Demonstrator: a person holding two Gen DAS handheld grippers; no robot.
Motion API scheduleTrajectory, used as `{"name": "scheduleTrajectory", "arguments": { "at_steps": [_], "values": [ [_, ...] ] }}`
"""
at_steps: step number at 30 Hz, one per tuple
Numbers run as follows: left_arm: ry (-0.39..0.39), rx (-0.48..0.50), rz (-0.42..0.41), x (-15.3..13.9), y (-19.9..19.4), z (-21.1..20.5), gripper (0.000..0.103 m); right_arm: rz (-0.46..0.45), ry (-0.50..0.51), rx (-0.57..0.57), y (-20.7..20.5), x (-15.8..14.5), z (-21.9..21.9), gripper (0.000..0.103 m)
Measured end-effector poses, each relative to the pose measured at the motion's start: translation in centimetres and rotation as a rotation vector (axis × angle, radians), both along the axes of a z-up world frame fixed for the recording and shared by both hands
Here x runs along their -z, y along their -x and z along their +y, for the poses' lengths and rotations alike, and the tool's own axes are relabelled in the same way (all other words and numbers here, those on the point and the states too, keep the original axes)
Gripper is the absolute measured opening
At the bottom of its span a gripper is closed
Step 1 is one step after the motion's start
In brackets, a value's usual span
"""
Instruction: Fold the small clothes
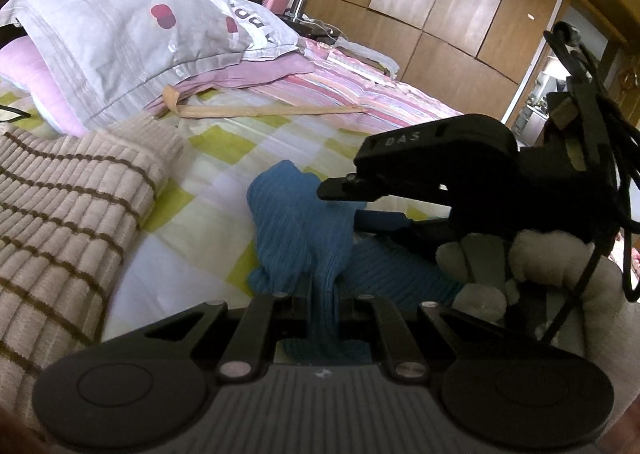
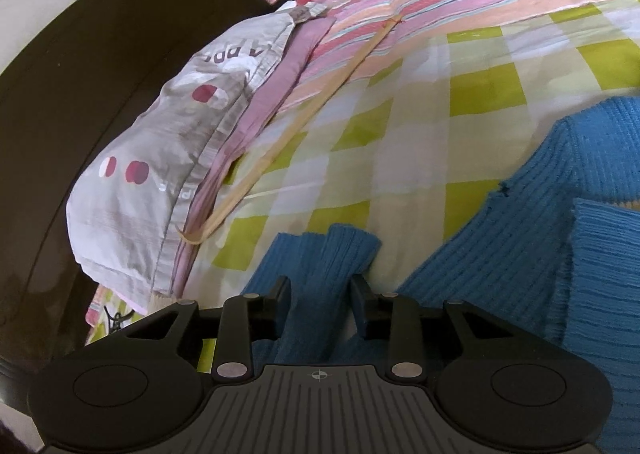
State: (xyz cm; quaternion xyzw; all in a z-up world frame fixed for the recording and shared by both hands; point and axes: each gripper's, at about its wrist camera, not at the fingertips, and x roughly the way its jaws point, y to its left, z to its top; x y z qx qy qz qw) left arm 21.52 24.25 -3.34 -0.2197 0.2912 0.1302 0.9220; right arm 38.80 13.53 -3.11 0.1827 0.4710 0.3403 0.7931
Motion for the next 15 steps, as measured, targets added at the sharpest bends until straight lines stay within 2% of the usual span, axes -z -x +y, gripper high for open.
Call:
{"name": "scheduleTrajectory", "arguments": {
  "at_steps": [9, 15],
  "values": [
    [0.032, -0.010, -0.011, 0.1, 0.3, 0.4, 0.016, 0.009, 0.003, -0.003, 0.0, -0.4, -0.9, 0.033],
    [0.038, -0.020, -0.016, -0.1, 0.5, 0.4, 0.016, 0.087, -0.030, -0.037, 0.4, -0.1, -1.8, 0.033]
  ]
}}
